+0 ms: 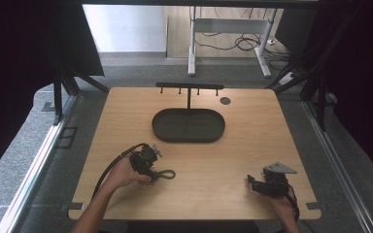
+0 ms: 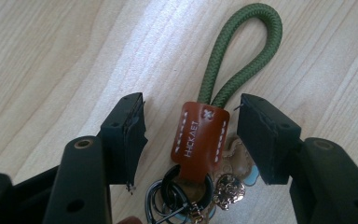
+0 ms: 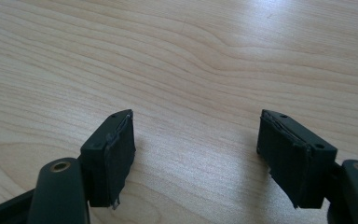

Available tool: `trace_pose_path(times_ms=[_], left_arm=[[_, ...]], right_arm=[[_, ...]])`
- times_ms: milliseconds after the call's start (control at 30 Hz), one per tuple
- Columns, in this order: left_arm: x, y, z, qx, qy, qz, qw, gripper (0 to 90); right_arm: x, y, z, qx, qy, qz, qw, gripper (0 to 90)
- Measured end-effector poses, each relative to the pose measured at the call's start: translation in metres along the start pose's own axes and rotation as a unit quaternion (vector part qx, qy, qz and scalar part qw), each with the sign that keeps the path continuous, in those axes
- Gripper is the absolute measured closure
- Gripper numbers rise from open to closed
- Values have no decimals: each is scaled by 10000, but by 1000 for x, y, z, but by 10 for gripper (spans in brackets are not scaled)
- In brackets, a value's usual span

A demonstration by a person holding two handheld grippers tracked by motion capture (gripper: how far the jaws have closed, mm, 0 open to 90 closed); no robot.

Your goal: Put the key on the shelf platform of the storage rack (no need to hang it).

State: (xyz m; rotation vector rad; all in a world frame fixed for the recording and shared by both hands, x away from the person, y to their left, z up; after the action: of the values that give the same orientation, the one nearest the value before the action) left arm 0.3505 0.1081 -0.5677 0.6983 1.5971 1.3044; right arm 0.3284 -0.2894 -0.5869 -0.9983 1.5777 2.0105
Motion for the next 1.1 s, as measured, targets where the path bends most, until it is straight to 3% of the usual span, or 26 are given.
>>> trace_pose_path(times_ms=[233,500,733,1100], left_arm=[[0,-7,-2,-20,-79,106,9999,413],[-1,-8,-4,-37,-69,-68,9999,402],[-1,-7,-2,-43,-66,-16,10000,409],[-3,4,4,-139,-10,-104,9998,412]], right_arm=[[0,0,0,-2,-1,2,10000,275],[0,-1,1,7,-2,9,10000,265],[0,-1,1,6,-12,14,10000,263],[0,-1,1,2,-15,15,10000,263]])
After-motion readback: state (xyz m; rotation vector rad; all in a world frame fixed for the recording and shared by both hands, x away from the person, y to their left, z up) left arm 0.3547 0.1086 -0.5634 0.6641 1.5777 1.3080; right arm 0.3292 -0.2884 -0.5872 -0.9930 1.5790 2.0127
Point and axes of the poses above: each handheld gripper's, and its own axes: y roughly backward along the jaws, x roughly out of its underside, z roughly to its left, the point moved 7 cm from there along -y, roughly forward along the jaws, and after that the axes turned 9 degrees about -y, right-handed, at the moved point
